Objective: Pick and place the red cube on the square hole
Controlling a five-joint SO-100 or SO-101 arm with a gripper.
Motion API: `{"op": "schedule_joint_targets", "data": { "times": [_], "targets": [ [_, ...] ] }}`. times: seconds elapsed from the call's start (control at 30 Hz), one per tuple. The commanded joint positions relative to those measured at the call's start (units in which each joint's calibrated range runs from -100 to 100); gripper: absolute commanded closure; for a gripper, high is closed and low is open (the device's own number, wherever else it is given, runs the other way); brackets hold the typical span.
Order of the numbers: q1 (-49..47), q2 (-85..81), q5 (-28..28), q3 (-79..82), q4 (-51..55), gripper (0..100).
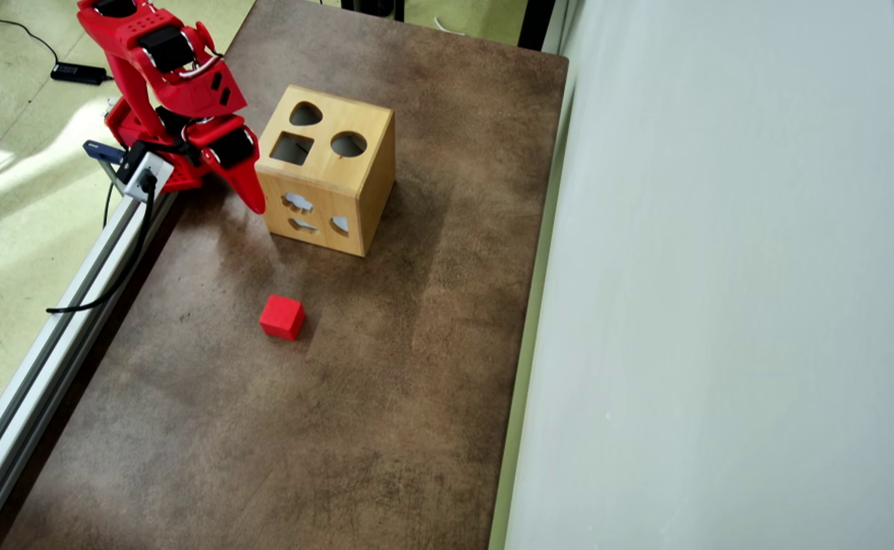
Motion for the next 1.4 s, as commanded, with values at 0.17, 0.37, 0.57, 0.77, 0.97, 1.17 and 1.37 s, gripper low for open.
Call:
{"op": "schedule_joint_targets", "data": {
  "times": [0.17,0.37,0.57,0.77,0.97,1.17,1.37],
  "targets": [
    [-0.5,-0.1,0.4,-0.2,-0.9,97],
    [0.4,0.0,0.3,-0.1,-0.6,98],
    [0.4,0.0,0.0,-0.1,-0.8,98],
    [0.4,0.0,0.0,-0.1,-0.5,97],
    [1.2,2.2,0.0,-0.2,0.0,97],
    [5.3,8.4,0.4,-1.1,0.1,97],
    [5.5,8.4,0.4,-1.9,0.1,97]
  ]
}}
